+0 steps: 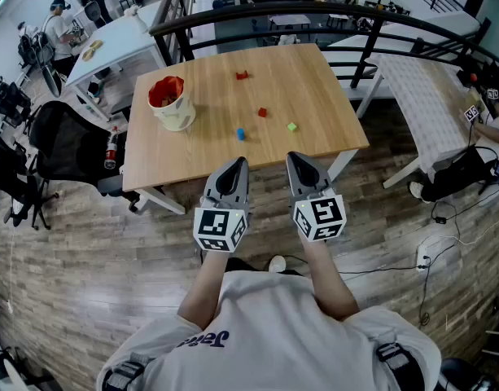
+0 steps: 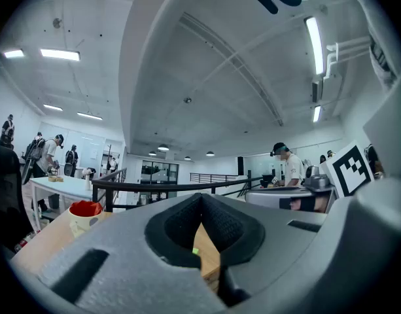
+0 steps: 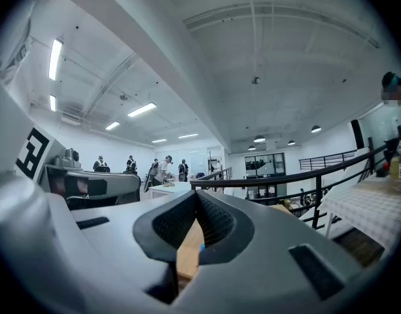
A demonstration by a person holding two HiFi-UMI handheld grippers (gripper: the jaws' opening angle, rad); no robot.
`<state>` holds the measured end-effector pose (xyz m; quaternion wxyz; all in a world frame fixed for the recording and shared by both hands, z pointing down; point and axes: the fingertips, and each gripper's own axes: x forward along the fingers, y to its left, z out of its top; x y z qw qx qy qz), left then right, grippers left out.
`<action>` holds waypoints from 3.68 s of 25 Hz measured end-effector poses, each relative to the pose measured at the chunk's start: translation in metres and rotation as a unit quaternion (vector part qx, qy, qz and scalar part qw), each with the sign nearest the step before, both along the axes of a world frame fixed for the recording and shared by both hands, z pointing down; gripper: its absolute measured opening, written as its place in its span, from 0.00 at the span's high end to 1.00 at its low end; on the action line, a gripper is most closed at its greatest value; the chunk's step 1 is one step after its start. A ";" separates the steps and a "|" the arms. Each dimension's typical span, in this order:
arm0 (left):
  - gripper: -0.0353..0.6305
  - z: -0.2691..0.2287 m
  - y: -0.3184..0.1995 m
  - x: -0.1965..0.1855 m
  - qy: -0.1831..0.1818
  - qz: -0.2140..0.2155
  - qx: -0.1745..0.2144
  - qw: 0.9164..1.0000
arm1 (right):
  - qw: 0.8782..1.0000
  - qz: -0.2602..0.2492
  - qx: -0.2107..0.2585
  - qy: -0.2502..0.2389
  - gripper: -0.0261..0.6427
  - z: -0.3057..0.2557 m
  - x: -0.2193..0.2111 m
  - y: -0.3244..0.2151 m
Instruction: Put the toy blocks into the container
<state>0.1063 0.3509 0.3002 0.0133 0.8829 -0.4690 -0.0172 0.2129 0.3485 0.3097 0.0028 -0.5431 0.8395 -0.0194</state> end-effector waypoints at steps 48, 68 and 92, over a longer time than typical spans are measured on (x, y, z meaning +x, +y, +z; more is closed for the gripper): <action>0.94 0.179 -0.345 -0.088 -0.035 0.151 -0.157 0.975 | 0.958 -0.080 -0.255 0.107 0.94 0.217 -0.085 -0.324; 0.94 0.262 -0.372 -0.060 -0.048 0.140 -0.234 0.961 | 0.904 -0.167 -0.369 0.136 0.69 0.365 -0.109 -0.322; 0.94 0.240 -0.391 -0.185 -0.033 -0.020 -0.225 0.974 | 0.932 -0.256 -0.208 0.152 0.77 0.218 -0.207 -0.397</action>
